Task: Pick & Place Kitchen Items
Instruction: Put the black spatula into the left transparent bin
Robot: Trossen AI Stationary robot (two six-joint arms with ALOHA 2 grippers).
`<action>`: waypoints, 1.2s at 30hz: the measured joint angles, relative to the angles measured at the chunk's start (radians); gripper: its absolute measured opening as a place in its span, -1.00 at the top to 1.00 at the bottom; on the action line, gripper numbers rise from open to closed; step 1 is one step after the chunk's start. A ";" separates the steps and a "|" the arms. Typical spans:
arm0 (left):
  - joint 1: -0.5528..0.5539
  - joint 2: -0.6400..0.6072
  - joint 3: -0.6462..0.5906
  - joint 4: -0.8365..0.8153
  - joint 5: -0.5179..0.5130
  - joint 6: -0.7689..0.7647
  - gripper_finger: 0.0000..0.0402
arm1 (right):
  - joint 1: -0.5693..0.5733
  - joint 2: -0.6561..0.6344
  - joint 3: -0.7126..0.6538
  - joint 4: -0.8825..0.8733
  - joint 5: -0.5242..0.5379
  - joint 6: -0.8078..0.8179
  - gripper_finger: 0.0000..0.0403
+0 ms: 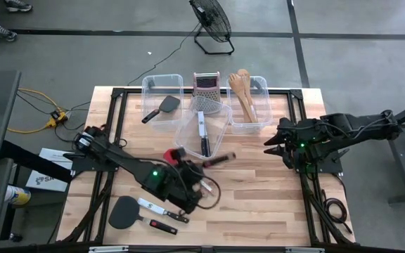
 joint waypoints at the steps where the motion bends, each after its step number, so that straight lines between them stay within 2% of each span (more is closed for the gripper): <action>1: 0.001 -0.012 0.000 -0.037 -0.045 -0.039 0.68 | 0.000 0.000 0.000 0.000 0.000 0.000 0.32; 8: 0.048 -0.114 0.000 -0.331 -0.319 -0.329 0.68 | 0.000 0.000 0.000 0.000 0.007 -0.028 0.32; 13: 0.138 -0.167 0.000 -0.468 -0.449 -0.427 0.68 | 0.000 0.000 0.000 0.001 0.026 -0.049 0.32; 18: 0.281 -0.214 -0.041 -0.471 -0.468 -0.426 0.68 | 0.000 0.000 0.000 0.002 0.122 -0.047 0.32; 28: 0.603 -0.250 -0.149 -0.449 -0.445 -0.599 0.68 | 0.000 0.000 0.000 0.009 0.271 -0.044 0.32; 36: 0.730 -0.250 -0.254 -0.206 -0.508 -0.576 0.68 | -0.001 0.000 0.000 0.009 0.408 -0.046 0.32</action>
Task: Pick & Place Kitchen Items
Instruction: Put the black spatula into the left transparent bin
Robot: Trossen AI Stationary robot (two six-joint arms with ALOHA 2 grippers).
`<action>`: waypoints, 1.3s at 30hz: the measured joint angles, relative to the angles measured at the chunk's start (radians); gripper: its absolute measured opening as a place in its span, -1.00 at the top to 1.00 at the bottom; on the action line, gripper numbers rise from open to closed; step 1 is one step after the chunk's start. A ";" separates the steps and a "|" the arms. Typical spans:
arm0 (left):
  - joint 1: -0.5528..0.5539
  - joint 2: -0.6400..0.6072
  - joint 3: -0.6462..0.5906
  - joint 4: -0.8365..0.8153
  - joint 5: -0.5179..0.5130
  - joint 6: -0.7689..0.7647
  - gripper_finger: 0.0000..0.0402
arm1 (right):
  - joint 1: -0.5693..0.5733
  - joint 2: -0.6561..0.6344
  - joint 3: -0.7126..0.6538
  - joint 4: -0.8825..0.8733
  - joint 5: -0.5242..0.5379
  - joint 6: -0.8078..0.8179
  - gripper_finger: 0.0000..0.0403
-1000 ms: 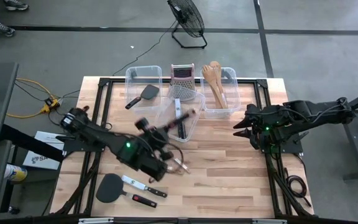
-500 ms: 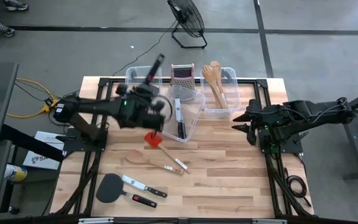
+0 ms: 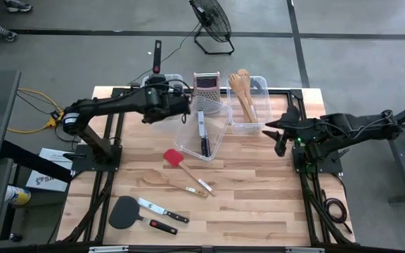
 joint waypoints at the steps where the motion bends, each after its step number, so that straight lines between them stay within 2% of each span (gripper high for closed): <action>1: 0.014 0.000 -0.016 0.025 0.000 -0.002 0.68 | 0.000 0.000 0.000 0.000 0.009 0.000 0.32; 8: 0.125 0.000 -0.135 0.323 0.034 -0.001 0.68 | -0.002 0.000 0.000 -0.001 0.067 -0.001 0.32; 16: 0.230 0.003 -0.229 0.611 0.181 0.105 0.68 | -0.040 0.000 0.000 -0.001 0.075 0.002 0.32; 20: 0.248 0.008 -0.255 0.647 0.221 0.098 0.68 | -0.053 0.000 0.000 -0.002 0.075 0.005 0.32; 31: 0.245 0.020 -0.335 0.666 0.220 -0.032 0.68 | -0.055 0.000 0.000 -0.002 0.075 0.005 0.32; 34: 0.245 0.035 -0.366 0.752 0.193 -0.035 0.68 | -0.055 0.000 0.000 -0.002 0.075 0.004 0.32; 39: 0.245 0.053 -0.395 0.846 0.213 -0.034 0.68 | -0.055 0.000 0.000 -0.002 0.074 0.005 0.32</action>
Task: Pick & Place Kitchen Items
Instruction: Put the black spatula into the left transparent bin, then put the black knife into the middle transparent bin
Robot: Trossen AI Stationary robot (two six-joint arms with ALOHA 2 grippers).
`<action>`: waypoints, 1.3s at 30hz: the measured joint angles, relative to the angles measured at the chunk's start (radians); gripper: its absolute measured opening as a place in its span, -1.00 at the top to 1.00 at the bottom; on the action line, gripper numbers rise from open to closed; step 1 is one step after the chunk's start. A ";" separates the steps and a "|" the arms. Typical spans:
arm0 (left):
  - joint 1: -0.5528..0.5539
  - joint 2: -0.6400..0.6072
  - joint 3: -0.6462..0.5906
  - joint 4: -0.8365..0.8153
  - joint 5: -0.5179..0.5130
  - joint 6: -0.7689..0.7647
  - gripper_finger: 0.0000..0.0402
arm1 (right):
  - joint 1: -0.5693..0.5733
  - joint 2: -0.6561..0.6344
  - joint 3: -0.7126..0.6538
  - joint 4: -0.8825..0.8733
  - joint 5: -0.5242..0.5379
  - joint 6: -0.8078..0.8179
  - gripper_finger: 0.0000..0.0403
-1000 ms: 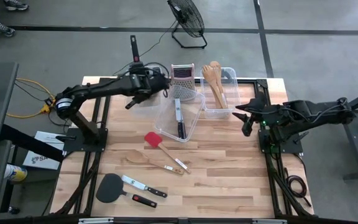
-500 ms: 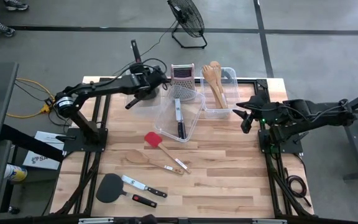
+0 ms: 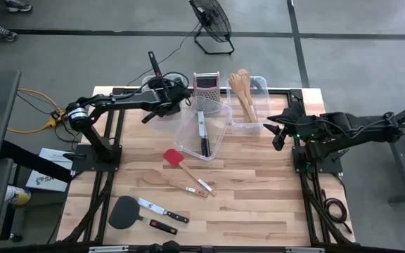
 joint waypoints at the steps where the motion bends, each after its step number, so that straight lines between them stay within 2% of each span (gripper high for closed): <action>1: 0.000 0.000 -0.003 -0.011 0.007 0.000 0.68 | 0.000 0.000 0.000 0.000 -0.003 0.001 0.32; 10: -0.007 0.029 -0.003 -0.003 0.050 -0.075 0.68 | 0.000 0.000 0.000 -0.028 -0.010 0.022 0.32; 18: -0.006 0.040 -0.003 -0.028 0.102 -0.076 0.68 | 0.000 0.000 0.000 -0.043 -0.010 0.024 0.32; 20: -0.006 0.039 -0.003 -0.028 0.108 -0.076 0.61 | 0.000 0.000 0.000 -0.044 -0.011 0.023 0.32; 25: -0.006 0.039 -0.002 -0.036 0.120 -0.076 0.26 | 0.000 0.000 0.000 -0.046 -0.011 0.019 0.32; 28: -0.007 0.039 -0.002 -0.040 0.140 -0.067 0.15 | 0.000 0.000 0.000 -0.051 -0.011 0.018 0.32; 36: -0.007 0.014 -0.001 -0.037 0.144 -0.039 0.09 | 0.000 0.000 0.000 -0.069 -0.011 0.017 0.32; 39: -0.007 -0.013 0.009 -0.038 0.143 0.022 0.09 | 0.000 0.000 0.000 -0.069 -0.011 0.017 0.32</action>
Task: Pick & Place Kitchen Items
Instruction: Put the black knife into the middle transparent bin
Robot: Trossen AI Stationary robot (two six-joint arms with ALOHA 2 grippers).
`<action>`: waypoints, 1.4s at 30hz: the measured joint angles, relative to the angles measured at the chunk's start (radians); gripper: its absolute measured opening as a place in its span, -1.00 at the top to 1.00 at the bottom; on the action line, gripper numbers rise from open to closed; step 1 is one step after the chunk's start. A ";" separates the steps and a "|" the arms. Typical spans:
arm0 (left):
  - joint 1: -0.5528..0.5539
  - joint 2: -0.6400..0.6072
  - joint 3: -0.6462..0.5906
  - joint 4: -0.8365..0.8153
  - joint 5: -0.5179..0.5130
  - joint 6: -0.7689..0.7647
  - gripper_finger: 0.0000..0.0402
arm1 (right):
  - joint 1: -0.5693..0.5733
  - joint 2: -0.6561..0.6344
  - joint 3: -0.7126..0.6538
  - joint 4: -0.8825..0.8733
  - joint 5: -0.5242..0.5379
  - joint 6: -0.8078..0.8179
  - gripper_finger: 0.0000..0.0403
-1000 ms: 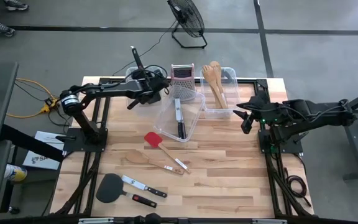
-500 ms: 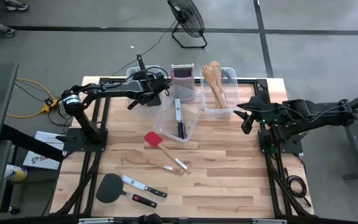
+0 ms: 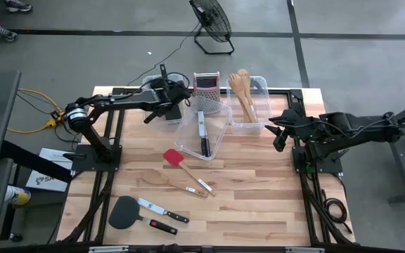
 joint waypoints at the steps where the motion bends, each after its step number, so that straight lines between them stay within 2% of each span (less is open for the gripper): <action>1: 0.000 -0.009 0.007 0.000 0.000 0.031 0.09 | 0.000 0.000 0.000 0.000 0.000 0.000 0.32; 6: 0.000 -0.070 0.046 0.001 0.039 0.249 0.09 | 0.000 0.000 0.000 0.000 -0.018 0.000 0.32; 14: -0.026 -0.210 0.060 -0.009 0.238 0.632 0.09 | 0.000 0.000 0.000 0.000 -0.021 0.000 0.32; 18: -0.063 -0.295 0.060 -0.050 0.330 0.757 0.09 | 0.000 0.000 0.000 0.000 -0.025 -0.001 0.32; 28: -0.198 -0.444 0.060 -0.220 0.497 0.795 0.09 | 0.000 0.000 0.000 0.001 -0.026 -0.002 0.32; 42: -0.436 -0.447 0.059 -0.282 0.729 0.792 0.09 | 0.000 0.000 0.000 0.002 -0.109 -0.027 0.32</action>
